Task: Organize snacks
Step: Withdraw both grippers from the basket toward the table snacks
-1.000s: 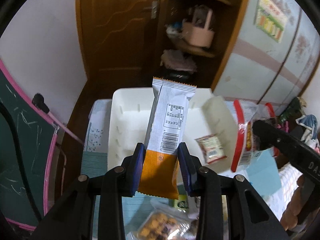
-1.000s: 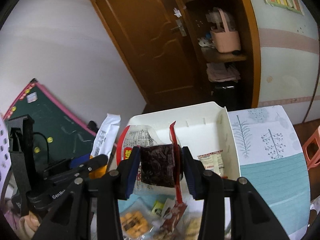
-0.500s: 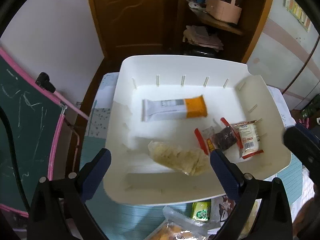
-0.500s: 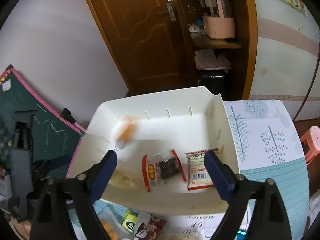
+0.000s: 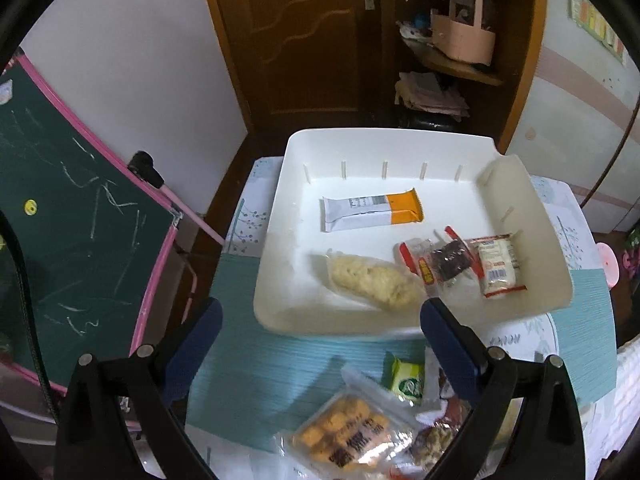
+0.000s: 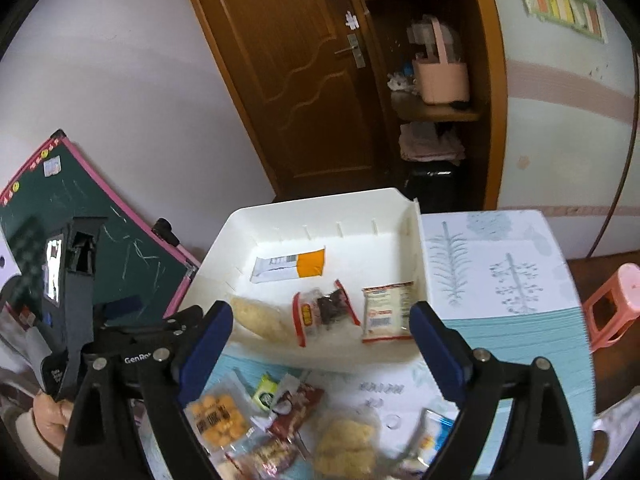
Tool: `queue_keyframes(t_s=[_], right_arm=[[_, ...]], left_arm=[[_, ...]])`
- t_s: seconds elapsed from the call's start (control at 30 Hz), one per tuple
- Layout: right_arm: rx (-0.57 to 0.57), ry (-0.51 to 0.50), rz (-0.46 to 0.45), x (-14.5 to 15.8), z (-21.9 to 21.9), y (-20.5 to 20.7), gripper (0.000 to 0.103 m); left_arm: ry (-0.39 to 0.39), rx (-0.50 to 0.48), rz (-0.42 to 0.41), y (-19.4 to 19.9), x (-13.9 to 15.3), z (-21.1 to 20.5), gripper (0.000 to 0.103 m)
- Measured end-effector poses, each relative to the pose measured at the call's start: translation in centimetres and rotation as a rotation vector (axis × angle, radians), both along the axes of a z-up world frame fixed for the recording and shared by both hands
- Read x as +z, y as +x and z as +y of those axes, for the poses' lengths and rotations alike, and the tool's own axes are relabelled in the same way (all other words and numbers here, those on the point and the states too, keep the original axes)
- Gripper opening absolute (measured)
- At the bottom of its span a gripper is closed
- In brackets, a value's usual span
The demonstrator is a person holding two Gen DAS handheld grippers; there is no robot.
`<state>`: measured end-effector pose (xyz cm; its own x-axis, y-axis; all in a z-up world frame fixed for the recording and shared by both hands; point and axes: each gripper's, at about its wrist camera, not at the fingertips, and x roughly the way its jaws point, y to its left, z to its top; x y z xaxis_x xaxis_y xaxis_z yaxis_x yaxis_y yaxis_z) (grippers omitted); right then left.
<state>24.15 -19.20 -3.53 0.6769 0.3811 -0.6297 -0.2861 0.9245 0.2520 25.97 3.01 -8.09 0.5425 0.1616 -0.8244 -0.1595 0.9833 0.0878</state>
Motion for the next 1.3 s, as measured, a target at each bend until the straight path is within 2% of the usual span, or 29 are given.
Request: queue_keyframes(t_s=[0.33, 0.47, 0.67, 1.03, 1.3], right_arm=[[0.054, -0.020, -0.083, 2.9, -1.2, -5.8, 0.091], [0.070, 0.002, -0.123, 4.1, -1.7, -8.2, 0.091], [0.051, -0.031, -0.159, 4.7, -2.0, -11.4, 0.091], [-0.038, -0.137, -0.183, 2.3, -2.9, -16.8, 0.091], [-0.069, -0.118, -0.127, -0.5, -4.7, -19.9, 0.091]], left_arm=[[-0.015, -0.053, -0.046, -4.2, 2.2, -3.6, 0.099], [-0.051, -0.057, -0.065, -6.3, 3.3, -3.7, 0.099], [-0.099, -0.054, -0.084, -9.6, 4.2, -3.0, 0.099], [-0.161, -0.103, -0.145, -16.0, 4.7, -3.1, 0.099], [-0.119, -0.211, -0.206, -19.8, 4.3, -4.6, 0.099]])
